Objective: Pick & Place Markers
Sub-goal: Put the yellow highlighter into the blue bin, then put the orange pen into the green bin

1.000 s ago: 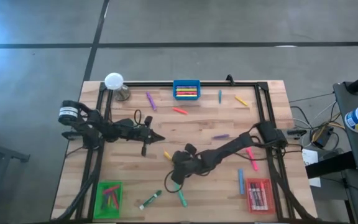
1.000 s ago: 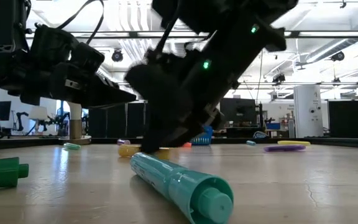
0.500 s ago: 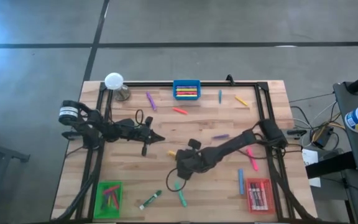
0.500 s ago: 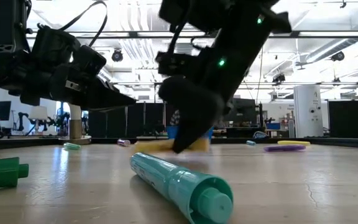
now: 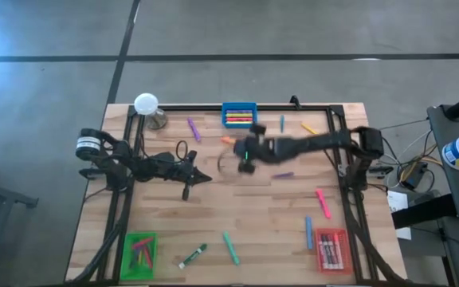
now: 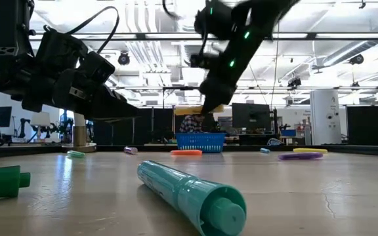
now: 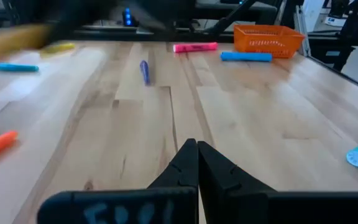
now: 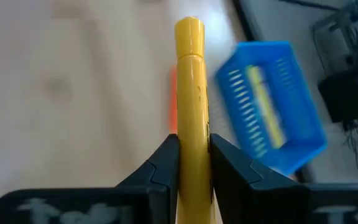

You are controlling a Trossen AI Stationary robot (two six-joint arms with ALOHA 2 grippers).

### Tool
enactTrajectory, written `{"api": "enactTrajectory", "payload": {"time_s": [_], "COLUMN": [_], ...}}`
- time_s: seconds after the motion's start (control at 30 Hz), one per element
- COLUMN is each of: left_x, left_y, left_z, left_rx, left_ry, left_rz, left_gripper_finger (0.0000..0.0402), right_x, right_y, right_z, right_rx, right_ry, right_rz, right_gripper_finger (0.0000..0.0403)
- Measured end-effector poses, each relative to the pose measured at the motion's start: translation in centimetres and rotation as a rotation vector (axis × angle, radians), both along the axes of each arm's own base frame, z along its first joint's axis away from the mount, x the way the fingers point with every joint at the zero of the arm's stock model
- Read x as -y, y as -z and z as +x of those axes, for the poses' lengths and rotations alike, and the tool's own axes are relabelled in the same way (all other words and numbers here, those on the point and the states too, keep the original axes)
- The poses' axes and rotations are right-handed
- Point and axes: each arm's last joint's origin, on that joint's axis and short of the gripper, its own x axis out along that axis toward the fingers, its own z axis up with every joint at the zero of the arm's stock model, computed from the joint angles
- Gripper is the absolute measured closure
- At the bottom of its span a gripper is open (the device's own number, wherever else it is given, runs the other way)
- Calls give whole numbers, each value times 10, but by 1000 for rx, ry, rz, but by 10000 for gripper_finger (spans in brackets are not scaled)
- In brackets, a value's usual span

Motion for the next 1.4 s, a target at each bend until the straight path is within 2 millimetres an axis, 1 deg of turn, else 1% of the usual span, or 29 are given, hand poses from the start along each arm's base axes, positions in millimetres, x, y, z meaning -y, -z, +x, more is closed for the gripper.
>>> {"api": "enactTrajectory", "payload": {"time_s": [0.07,0.13,0.23,0.3,0.37,0.47,0.53,0.7,0.8,0.93,1.1,1.2,1.3,1.4], "left_x": [0,0,0,0,0,0,0,0,0,0,0,0,0,0], "left_y": [0,1,1,1,1,1,1,3,4,3,3,3,5,6], "left_z": [0,0,0,0,0,0,0,0,0,0,1,1,1,0], "left_rx": [-4,-9,-14,-16,-15,-14,-15,-32,-38,-38,-39,-42,-55,-68], "left_ry": [-1,-1,-2,-3,-3,-3,-3,-4,-4,-4,-4,-4,-4,-5], "left_rz": [-2,-3,-6,-8,-8,-7,-8,-10,-11,-10,-10,-11,-12,-13], "left_gripper_finger": [402,402,402,402,402,402,402,402,402,402,401,402,402,401], "right_x": [38,72,113,133,149,163,168,176,176,176,173,166,155,142], "right_y": [-1,-1,3,3,3,16,25,40,42,39,25,13,-3,-12], "right_z": [-2,-4,-10,-14,-17,-18,-17,-8,-8,-8,-10,-12,-18,-29], "right_rx": [8,20,-6,-13,5,-31,-76,-100,-105,-91,-62,-46,-2,67], "right_ry": [-35,-95,-88,-99,-136,-150,-165,-171,-169,-146,-102,-88,-61,-36], "right_rz": [13,27,8,10,26,50,63,92,93,102,73,87,105,111], "right_gripper_finger": [337,337,337,337,337,336,336,335,325,297,260,253,266,292]}}
